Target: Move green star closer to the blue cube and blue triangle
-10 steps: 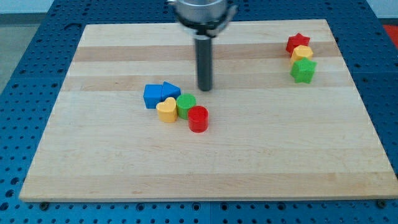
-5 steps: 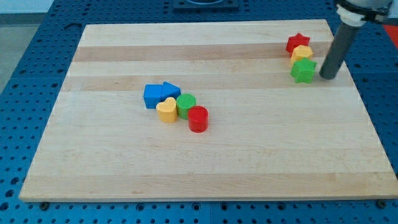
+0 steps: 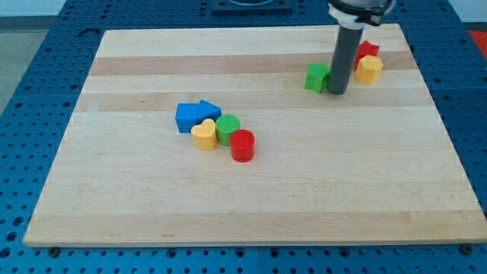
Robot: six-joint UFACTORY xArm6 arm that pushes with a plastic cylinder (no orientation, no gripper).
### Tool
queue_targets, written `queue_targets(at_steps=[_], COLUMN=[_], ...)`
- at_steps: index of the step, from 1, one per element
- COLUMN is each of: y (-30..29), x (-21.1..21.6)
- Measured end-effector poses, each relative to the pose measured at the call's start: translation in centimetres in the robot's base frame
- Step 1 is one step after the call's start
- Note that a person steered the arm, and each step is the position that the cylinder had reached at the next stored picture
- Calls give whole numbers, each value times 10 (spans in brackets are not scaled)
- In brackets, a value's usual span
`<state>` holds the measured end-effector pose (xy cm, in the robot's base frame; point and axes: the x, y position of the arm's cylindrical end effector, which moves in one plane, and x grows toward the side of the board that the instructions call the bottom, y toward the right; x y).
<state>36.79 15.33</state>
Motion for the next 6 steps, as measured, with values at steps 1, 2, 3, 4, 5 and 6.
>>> queue_targets(at_steps=[1, 2, 3, 4, 5, 6], y=[26, 17, -25, -109, -182, -228], x=[-5, -22, -26, -21, -20, -20])
